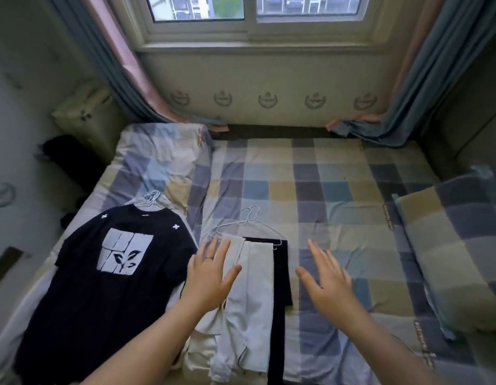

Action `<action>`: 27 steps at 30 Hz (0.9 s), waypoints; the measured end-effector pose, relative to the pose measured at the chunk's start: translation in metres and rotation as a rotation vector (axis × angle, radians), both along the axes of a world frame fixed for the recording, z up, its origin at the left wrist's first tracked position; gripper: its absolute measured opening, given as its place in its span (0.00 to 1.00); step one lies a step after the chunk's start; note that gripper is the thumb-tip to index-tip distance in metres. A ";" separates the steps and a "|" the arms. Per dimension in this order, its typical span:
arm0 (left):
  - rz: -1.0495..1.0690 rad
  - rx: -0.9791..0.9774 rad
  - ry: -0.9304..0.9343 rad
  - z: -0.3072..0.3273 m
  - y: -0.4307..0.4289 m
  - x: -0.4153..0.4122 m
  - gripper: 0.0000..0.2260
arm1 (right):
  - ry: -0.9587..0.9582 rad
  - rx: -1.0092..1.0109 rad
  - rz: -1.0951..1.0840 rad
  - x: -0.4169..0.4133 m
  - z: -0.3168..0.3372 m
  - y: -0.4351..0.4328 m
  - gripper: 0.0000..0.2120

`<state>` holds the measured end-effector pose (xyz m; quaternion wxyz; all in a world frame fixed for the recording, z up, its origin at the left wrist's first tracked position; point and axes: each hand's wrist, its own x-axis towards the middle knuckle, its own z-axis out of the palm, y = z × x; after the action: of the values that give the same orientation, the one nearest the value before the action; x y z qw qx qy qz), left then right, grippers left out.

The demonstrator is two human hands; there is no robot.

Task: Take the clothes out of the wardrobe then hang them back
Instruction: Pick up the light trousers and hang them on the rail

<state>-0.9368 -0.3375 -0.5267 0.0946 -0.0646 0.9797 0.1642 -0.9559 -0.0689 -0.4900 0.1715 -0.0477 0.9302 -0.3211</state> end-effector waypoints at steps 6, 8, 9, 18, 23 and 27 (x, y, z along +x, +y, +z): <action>0.130 0.067 -0.141 -0.041 -0.036 -0.038 0.31 | -0.132 0.063 0.057 -0.054 -0.048 -0.032 0.32; 0.149 0.107 -0.186 -0.059 -0.049 -0.056 0.30 | -0.170 0.080 0.041 -0.069 -0.067 -0.046 0.31; 0.157 0.127 -0.209 -0.069 -0.057 -0.065 0.30 | -0.193 0.092 0.027 -0.076 -0.077 -0.053 0.31; 0.263 0.361 -0.360 -0.224 -0.123 -0.165 0.30 | -0.372 0.193 -0.082 -0.144 -0.236 -0.114 0.31; 0.291 0.407 -0.381 -0.357 -0.145 -0.217 0.30 | -0.375 0.235 -0.116 -0.189 -0.371 -0.131 0.32; 0.270 0.345 -0.274 -0.437 -0.161 -0.254 0.29 | -0.302 0.341 -0.148 -0.230 -0.459 -0.132 0.32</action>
<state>-1.1903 -0.4988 -0.9632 0.2130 -0.1995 0.8978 0.3298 -1.1859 -0.2006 -0.9494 0.2903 0.0986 0.9357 -0.1747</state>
